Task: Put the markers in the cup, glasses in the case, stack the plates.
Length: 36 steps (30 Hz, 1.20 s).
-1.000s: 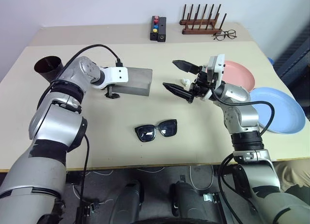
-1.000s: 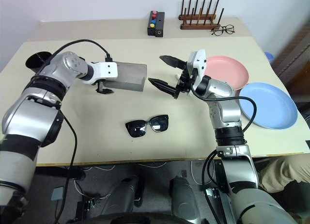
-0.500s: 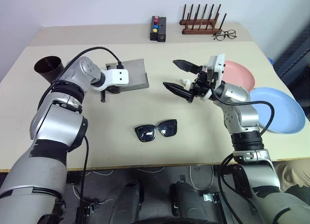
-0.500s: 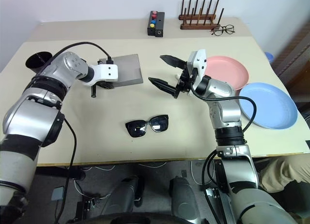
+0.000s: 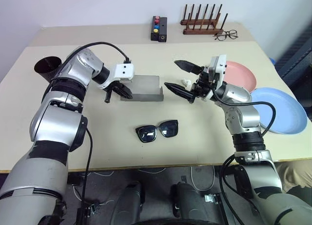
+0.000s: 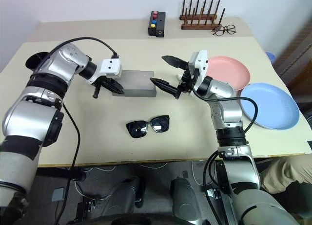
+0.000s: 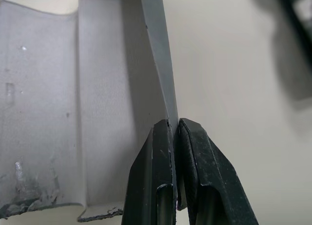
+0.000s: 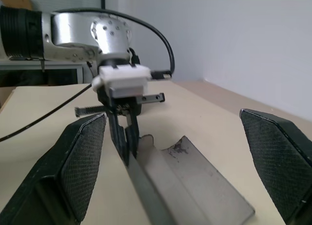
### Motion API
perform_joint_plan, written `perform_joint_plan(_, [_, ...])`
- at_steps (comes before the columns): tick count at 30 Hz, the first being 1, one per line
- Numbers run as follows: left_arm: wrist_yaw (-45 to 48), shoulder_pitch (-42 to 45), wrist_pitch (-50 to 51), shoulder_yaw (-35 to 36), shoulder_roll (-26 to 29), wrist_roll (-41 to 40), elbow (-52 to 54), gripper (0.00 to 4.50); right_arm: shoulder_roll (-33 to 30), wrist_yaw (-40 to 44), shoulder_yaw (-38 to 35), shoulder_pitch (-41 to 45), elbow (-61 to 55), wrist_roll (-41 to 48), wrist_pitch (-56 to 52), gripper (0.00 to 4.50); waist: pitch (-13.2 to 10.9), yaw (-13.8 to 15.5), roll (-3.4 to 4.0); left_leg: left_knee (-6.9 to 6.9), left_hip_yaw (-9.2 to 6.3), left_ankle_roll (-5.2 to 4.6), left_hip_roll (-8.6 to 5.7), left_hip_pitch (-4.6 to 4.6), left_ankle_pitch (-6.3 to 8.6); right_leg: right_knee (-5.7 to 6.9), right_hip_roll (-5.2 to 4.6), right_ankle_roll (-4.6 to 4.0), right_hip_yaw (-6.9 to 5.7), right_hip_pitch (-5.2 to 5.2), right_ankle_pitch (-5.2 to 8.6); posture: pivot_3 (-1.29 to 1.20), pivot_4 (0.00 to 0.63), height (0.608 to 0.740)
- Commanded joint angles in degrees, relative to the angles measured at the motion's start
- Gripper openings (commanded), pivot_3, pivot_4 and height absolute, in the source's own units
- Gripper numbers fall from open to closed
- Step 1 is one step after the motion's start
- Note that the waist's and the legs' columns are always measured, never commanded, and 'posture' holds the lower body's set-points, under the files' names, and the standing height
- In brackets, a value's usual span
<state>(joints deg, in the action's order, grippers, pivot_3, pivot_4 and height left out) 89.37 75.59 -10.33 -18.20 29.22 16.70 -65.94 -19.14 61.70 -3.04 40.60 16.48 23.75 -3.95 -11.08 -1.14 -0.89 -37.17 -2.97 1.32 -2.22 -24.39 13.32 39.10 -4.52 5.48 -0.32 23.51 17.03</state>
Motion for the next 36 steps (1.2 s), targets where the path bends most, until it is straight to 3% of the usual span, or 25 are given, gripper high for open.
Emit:
perform_joint_plan(1, [2.52, -2.18, 1.78, 0.78, 0.85, -2.18, 5.55, 0.25, -0.92, 0.12, -1.07, 1.76, -0.24, 0.45, 1.67, 4.50, 0.00, -0.01, 0.00, 0.00, 0.00, 0.00, 0.00, 0.01, 0.00, 0.01, 0.00, 0.00, 0.00, 0.00, 0.00, 0.00, 0.150, 0.740])
perform_joint_plan(16, [2.58, -13.55, 17.24, 0.19, 4.34, -5.07, 27.42, 0.25, -1.35, 0.11, -1.25, 1.93, 1.10, 0.66, 3.40, 4.50, 0.00, -0.02, 0.00, -0.06, -0.03, 0.00, 0.03, 0.01, 0.00, 0.03, 0.01, 0.00, 0.01, -0.02, 0.00, 0.00, 0.150, 0.740])
perform_joint_plan(25, [0.95, -15.48, 19.55, -0.45, 6.26, -5.67, 30.57, 0.25, -1.02, 0.35, -0.89, 2.72, 2.14, 0.61, 3.94, 4.50, 0.00, 0.04, 0.01, -0.07, -0.04, 0.00, 0.03, 0.01, 0.00, 0.03, 0.01, 0.00, 0.01, -0.03, 0.00, 0.00, 0.150, 0.740])
perform_joint_plan(28, [2.01, -15.44, 20.60, -0.36, 6.70, -6.42, 31.35, 1.09, -1.10, 0.52, -0.92, 2.75, 2.32, 0.67, 4.03, 4.50, 0.00, 0.02, 0.01, -0.08, -0.03, 0.00, 0.03, 0.01, 0.00, 0.03, 0.01, 0.00, 0.01, -0.03, 0.00, 0.00, 0.150, 0.740])
perform_joint_plan(33, [1.45, -15.72, 22.61, 1.45, 7.29, -9.04, 34.41, 3.50, -1.51, 0.68, -1.17, 2.81, 2.26, 0.72, 3.90, 4.50, 0.00, 0.05, 0.01, -0.08, -0.03, 0.00, 0.03, 0.01, 0.00, 0.03, 0.01, 0.00, 0.01, -0.04, 0.00, 0.00, 0.150, 0.740])
perform_joint_plan(36, [1.66, -15.69, 24.59, 3.80, 7.63, -12.82, 36.67, 3.50, -2.02, 0.71, -1.35, 2.54, 1.73, 0.79, 3.61, 4.50, 0.00, 0.01, 0.01, -0.08, -0.04, 0.00, 0.03, 0.01, 0.00, 0.03, 0.01, 0.00, 0.01, -0.03, 0.00, 0.00, 0.150, 0.740])
